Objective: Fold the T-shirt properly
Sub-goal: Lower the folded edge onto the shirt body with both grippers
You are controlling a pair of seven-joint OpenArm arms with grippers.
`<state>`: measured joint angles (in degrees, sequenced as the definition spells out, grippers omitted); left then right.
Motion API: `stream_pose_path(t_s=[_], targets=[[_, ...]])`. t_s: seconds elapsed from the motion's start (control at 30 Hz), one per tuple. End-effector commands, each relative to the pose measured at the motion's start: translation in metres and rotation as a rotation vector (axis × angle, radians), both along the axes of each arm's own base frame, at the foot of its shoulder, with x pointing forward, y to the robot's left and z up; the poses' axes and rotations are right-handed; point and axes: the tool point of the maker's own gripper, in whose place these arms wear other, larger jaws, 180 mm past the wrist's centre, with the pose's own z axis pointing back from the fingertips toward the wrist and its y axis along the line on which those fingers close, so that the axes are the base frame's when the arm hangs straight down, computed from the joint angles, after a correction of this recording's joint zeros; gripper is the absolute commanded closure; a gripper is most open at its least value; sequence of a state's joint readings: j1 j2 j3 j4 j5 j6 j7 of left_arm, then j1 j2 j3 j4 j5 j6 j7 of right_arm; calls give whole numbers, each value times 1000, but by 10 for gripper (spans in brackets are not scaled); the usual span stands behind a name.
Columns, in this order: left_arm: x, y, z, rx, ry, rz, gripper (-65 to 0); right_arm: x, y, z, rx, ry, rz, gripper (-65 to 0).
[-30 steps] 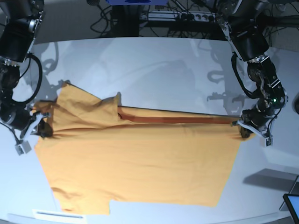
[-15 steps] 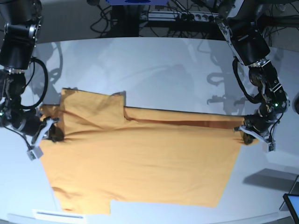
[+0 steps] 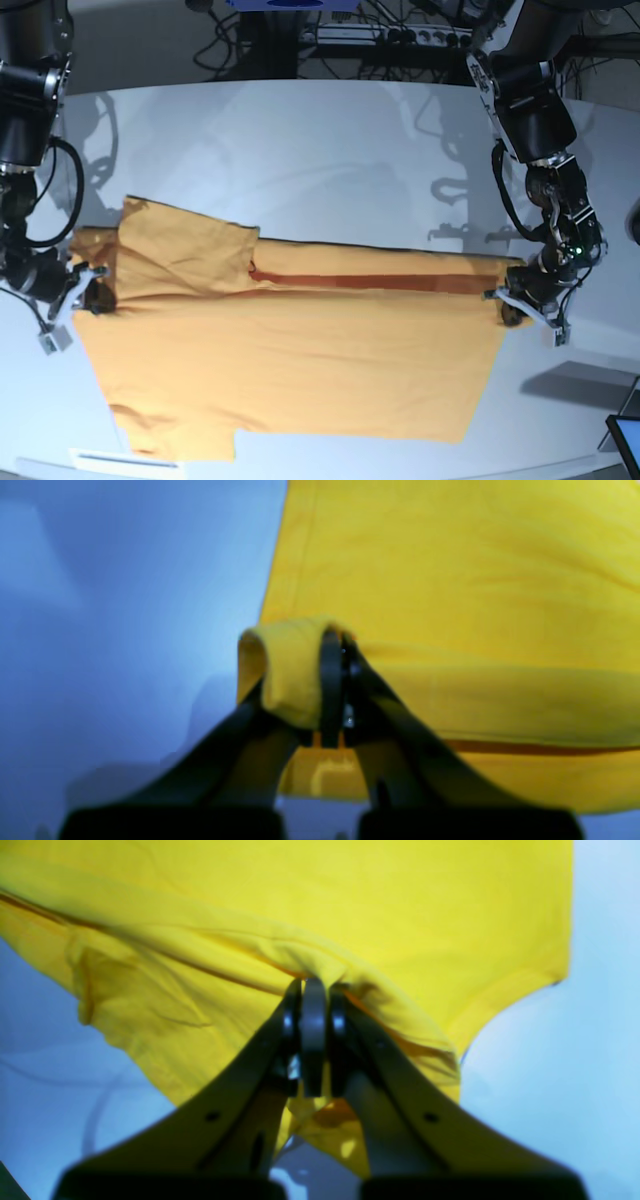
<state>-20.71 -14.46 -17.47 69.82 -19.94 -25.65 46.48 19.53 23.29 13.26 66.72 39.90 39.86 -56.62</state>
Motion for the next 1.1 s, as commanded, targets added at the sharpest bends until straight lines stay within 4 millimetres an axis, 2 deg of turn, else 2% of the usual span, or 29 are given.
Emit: stream_pose_path(t_s=[0.0, 0.2, 0.3, 0.37, 0.47, 0.5, 0.57, 0.6, 0.67, 0.9, 1.07], targets=[[14, 8, 25, 9, -71, 11, -18, 15, -7, 25, 2, -78, -10, -6], [16, 9, 25, 3, -69, 15, -18, 19, -7, 30, 3, -89, -10, -12], [16, 14, 26, 12, -69, 18, -29, 21, -8, 29, 10, -84, -15, -86], [16, 14, 27, 11, -71, 20, -76, 23, -8, 30, 18, -94, -21, -158], [20, 15, 33, 13, -83, 20, -235, 25, -8, 32, 28, -112, -28, -267], [20, 16, 34, 14, -85, 22, -306, 25, -8, 32, 30, -112, -29, -302], [20, 17, 35, 16, -88, 24, -427, 24, -8, 31, 30, -111, -29, -355], [20, 20, 37, 25, -89, 23, -507, 24, -8, 31, 30, -111, -29, -383], [20, 21, 39, 27, -95, 25, -647, 24, -8, 31, 30, -111, -29, -411], [25, 22, 49, 22, -120, 29, -650, 24, -9, 32, 27, -115, -30, -414], [19, 17, 70, 76, -173, 8, -650, 21, -8, 35, 15, -124, -24, -412]])
